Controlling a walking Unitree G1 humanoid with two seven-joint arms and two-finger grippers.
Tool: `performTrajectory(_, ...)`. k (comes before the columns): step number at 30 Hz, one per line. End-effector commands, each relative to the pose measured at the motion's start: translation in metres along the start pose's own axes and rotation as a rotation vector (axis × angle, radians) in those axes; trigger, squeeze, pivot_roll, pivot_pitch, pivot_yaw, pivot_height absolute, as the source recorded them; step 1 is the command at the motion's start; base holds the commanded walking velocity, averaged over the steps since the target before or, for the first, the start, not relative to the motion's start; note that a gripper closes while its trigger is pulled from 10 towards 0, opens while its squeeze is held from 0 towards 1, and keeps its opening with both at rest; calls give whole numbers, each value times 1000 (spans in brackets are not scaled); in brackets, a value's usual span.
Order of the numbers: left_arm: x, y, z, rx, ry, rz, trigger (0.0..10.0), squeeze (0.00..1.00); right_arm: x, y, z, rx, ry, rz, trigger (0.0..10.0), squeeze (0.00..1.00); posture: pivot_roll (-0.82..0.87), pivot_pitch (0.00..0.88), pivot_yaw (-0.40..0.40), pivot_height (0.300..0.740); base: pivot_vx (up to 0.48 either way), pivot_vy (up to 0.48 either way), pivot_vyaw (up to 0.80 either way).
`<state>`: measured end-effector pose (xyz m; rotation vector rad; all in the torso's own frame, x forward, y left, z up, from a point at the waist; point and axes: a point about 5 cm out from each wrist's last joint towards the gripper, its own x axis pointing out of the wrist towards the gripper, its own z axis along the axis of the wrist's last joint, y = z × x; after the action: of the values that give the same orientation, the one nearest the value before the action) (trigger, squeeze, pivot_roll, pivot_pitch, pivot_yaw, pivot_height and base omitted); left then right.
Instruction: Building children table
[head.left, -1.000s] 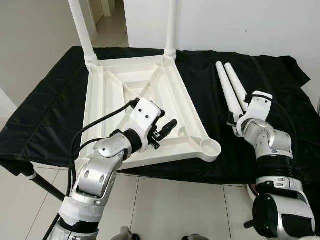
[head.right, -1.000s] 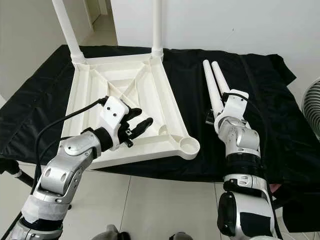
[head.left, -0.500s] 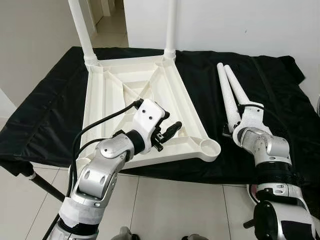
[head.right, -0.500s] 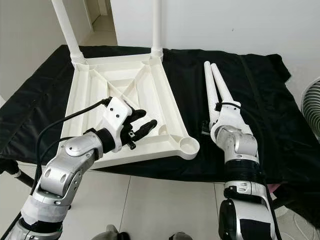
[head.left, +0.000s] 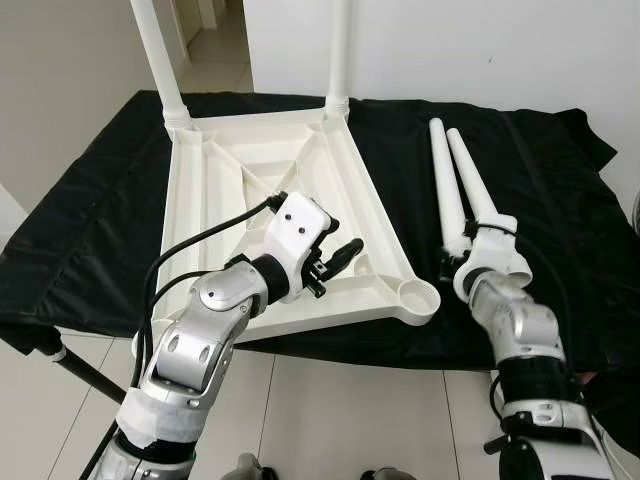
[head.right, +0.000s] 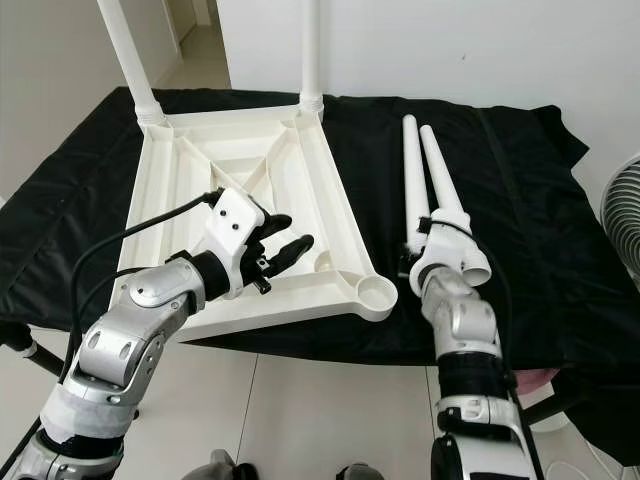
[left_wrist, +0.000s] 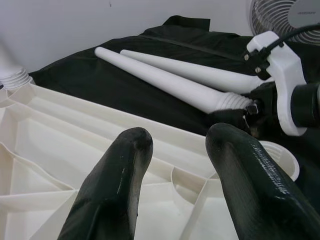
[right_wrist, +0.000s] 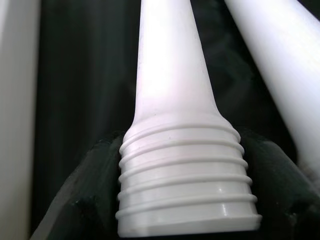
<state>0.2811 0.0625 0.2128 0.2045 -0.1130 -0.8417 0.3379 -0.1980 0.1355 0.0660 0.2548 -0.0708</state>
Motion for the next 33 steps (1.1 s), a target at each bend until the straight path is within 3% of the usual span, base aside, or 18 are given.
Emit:
performTrajectory(1,1,3,0,-7,-2,33,10000,0,-3,10,6,7,-77,62,0,0,-104,67,30,740,0,0,0)
performTrajectory(4,4,1,3,-8,-14,24,10000,0,-5,17,8,35,-149,75,0,0,-103,67,32,740,0,0,0)
performTrajectory(5,5,1,4,-9,-17,21,10000,0,-6,19,9,44,-172,81,9098,0,-103,67,32,740,0,0,0)
performTrajectory(6,9,-4,5,4,-23,-8,10000,0,-8,25,11,-11,-249,87,10000,0,-103,59,38,740,0,0,0)
performTrajectory(13,17,-9,10,-43,-51,-50,10000,0,-14,29,17,-22,-384,91,10000,0,-106,47,41,740,0,0,0)
performTrajectory(14,20,-10,11,-110,-54,-68,10000,1000,-17,31,19,-25,-428,102,10000,0,-113,37,40,740,0,0,0)
performTrajectory(16,24,-9,14,-171,-66,-85,10000,1000,-21,33,24,-16,-494,109,10000,0,-113,37,40,740,0,0,0)
performTrajectory(22,26,-9,17,-227,-78,-105,10000,1000,-28,35,27,-27,-569,138,10000,0,-121,38,50,740,0,0,0)
performTrajectory(23,29,-12,23,-294,-88,-147,10000,1000,-36,40,30,-31,-662,187,10000,0,-118,34,53,740,0,0,0)
performTrajectory(29,35,-9,26,-369,-57,-130,10000,1000,-42,50,34,-85,-740,243,10000,0,-118,30,59,740,0,0,0)
performTrajectory(30,39,-7,27,-391,-42,-114,10000,0,-44,55,36,-104,-761,268,10000,0,-116,27,59,740,0,0,0)
performTrajectory(33,45,-2,28,-418,-17,-86,10000,0,-45,63,38,-131,-789,307,10000,0,-109,24,57,740,0,0,0)
